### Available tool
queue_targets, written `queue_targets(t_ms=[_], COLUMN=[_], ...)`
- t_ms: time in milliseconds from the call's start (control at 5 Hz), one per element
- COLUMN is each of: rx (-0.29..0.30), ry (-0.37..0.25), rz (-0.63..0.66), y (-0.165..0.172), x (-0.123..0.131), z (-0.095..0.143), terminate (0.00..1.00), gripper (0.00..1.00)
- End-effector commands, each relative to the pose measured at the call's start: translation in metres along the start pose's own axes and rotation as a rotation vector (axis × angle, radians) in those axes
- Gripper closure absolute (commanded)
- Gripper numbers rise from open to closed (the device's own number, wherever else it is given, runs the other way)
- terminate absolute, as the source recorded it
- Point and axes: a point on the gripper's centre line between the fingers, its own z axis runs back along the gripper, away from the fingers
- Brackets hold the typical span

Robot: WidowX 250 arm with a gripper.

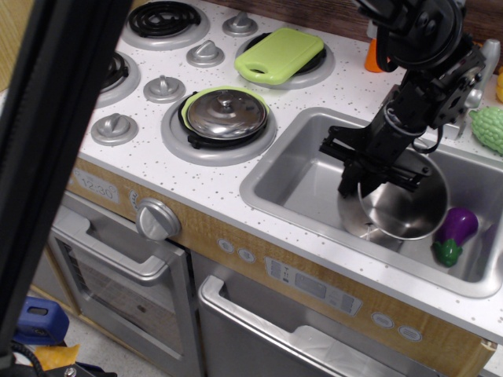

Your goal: Flip pot upright in sink

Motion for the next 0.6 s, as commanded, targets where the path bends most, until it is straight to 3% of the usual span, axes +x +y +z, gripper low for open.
queue_targets(t_ms=[0, 200, 400], rx=[-0.099, -0.099, -0.099], ry=[-0.074, -0.074, -0.074], rz=[-0.009, -0.009, -0.009], y=[0.0032, 0.0032, 0.0032], x=[0.0099, 0.0099, 0.0099], z=[0.0286, 0.0286, 0.0286], terminate=[0.0, 0.0, 1.0], gripper=[0.0, 0.0, 0.0])
